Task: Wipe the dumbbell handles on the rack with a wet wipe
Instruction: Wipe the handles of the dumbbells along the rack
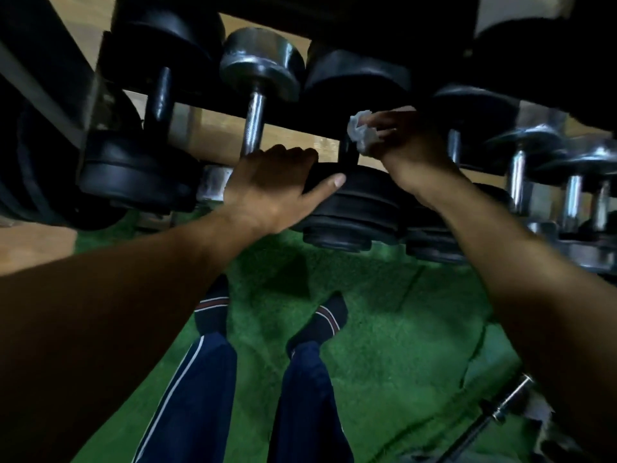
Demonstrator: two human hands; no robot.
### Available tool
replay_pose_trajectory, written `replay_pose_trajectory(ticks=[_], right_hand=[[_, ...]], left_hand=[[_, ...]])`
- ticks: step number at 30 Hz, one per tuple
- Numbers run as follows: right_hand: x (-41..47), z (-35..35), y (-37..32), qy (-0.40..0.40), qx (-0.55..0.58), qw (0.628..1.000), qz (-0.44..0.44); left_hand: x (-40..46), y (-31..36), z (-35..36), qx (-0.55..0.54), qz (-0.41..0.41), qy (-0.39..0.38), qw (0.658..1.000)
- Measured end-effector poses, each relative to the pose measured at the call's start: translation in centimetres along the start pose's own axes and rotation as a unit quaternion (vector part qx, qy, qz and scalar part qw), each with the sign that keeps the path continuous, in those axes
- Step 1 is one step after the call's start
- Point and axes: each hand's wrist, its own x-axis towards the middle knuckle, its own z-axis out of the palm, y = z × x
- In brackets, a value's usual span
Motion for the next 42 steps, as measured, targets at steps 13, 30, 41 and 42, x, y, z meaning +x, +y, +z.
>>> replay_pose_trajectory(ticks=[13, 30, 41, 42], right_hand=[[3.9, -0.7, -0.7, -0.230, -0.322, 0.912, -0.106], [3.5, -0.6, 2.7, -0.086, -0.307, 0.937, -0.143], [2.2, 0.2, 2.5, 0.052, -0.139, 0.985, -0.088], [2.1, 0.2, 2.0, 0.052, -0.113, 0.988, -0.087]], left_hand=[[-0.2, 0.6, 0.1, 0.016, -0.013, 0.016, 1.000], [-0.1, 0.4, -0.1, 0.002, -0.022, 0.000, 1.000], [-0.2, 0.5, -0.1, -0.006, -0.023, -0.004, 1.000], [-0.2, 0.5, -0.1, -0.007, -0.022, -0.003, 1.000]])
